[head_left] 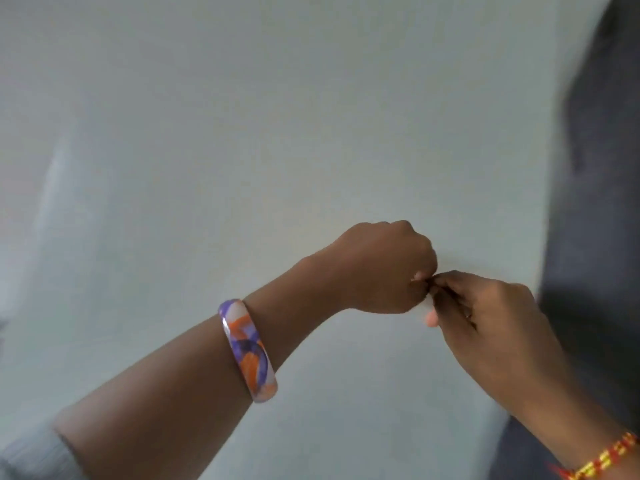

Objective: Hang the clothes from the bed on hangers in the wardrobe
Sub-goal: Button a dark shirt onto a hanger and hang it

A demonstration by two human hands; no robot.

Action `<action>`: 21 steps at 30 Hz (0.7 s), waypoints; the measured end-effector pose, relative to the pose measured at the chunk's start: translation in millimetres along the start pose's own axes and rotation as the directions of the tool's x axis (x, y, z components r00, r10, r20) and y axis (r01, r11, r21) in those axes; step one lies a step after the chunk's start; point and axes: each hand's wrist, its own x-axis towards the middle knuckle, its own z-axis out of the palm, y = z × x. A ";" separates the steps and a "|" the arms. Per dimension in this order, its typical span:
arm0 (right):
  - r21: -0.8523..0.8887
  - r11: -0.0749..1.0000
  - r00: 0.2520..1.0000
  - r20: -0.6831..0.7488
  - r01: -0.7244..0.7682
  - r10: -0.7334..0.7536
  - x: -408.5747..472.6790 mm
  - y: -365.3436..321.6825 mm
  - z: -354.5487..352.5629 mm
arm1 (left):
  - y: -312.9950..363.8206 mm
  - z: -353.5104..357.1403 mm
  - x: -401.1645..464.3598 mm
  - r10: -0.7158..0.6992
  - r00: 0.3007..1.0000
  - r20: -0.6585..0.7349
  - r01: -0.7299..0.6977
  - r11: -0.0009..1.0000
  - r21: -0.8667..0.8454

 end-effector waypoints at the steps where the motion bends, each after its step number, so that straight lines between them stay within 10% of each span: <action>1: 0.050 0.999 1.000 0.009 0.008 -0.009 -11.7 -14.0 18.1 | -5.1 6.9 -25.9 -0.045 0.999 0.025 0.045 0.999 0.021; 8: 0.241 0.963 0.933 0.302 0.125 -0.197 -99.6 -128.5 130.0 | -46.1 27.0 -226.4 -0.413 0.855 0.315 0.421 0.906 0.045; 21: 0.627 0.758 0.452 0.631 0.181 -0.630 -244.4 -440.3 429.9 | -180.0 59.5 -649.0 -0.761 0.444 0.473 0.658 0.636 0.403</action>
